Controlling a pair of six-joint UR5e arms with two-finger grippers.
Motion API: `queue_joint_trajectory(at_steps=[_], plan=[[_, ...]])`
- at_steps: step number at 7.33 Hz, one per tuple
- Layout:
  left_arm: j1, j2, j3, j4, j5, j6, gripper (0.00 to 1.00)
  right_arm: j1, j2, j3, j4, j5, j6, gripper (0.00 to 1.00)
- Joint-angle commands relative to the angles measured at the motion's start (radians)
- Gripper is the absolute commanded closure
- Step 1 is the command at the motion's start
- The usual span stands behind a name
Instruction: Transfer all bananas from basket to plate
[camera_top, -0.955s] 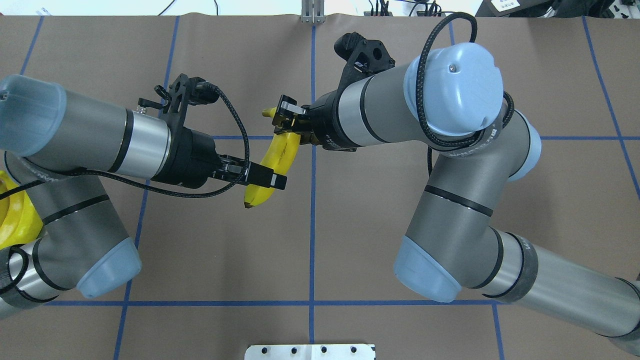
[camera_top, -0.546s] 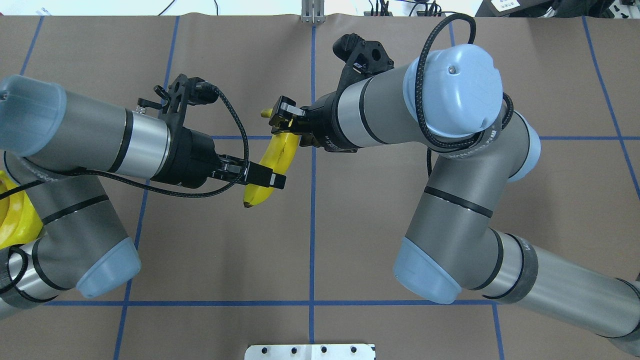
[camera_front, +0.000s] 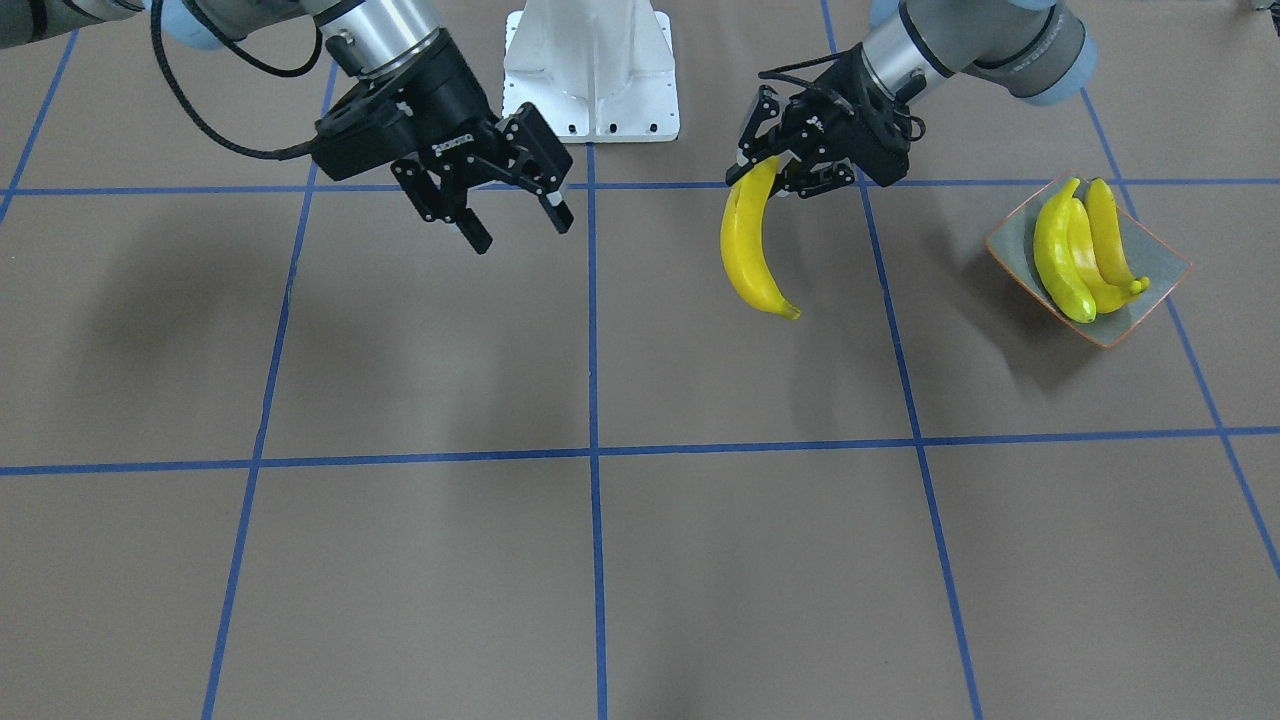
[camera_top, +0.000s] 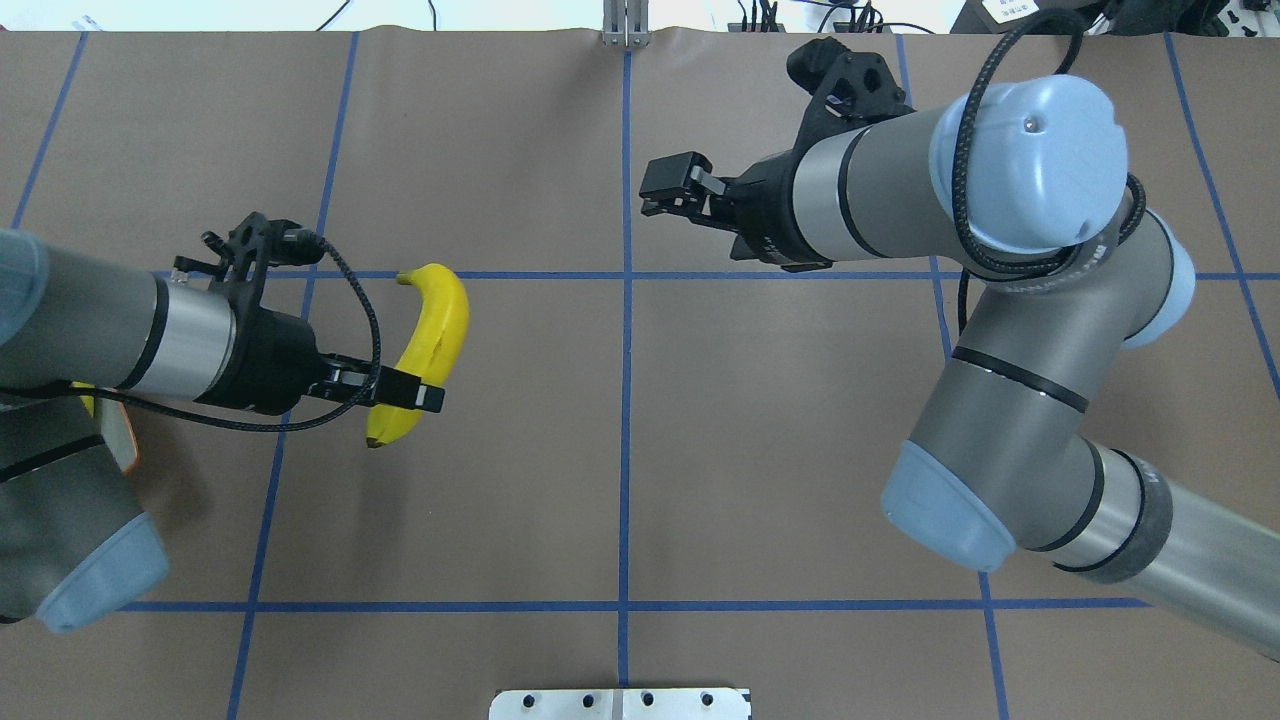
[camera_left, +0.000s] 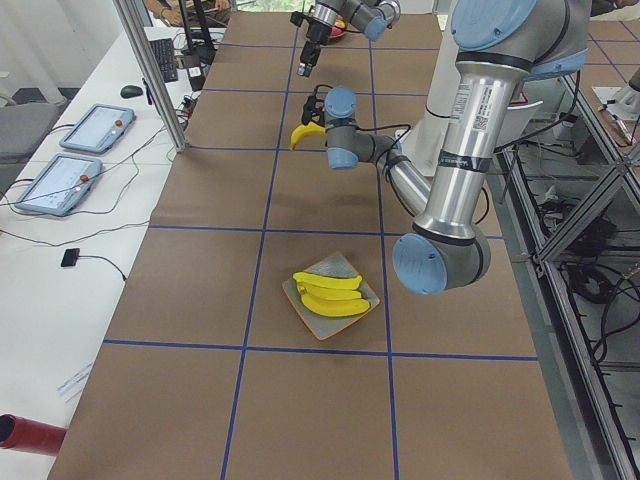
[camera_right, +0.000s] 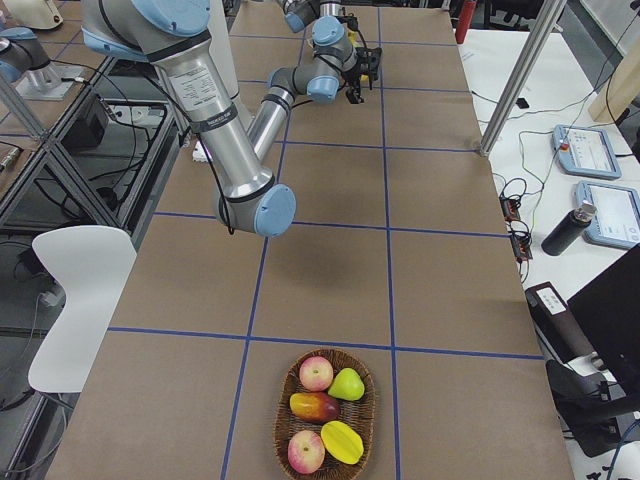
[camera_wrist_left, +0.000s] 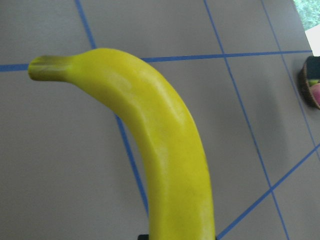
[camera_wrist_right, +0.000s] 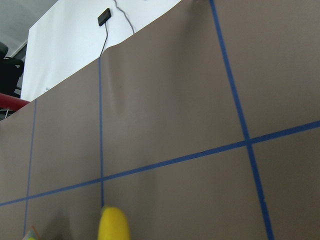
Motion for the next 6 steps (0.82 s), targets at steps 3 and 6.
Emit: queue_joint_trajectory(at_steps=[3, 6], plan=[[-0.087, 0.381, -0.061, 0.000, 0.004, 0.330, 1.00, 0.097, -0.166, -0.007, -0.001, 0.011, -0.215, 0.00], [-0.215, 0.529, -0.061, 0.001, 0.057, 0.569, 1.00, 0.126, -0.208, -0.008, -0.001, 0.011, -0.260, 0.00]])
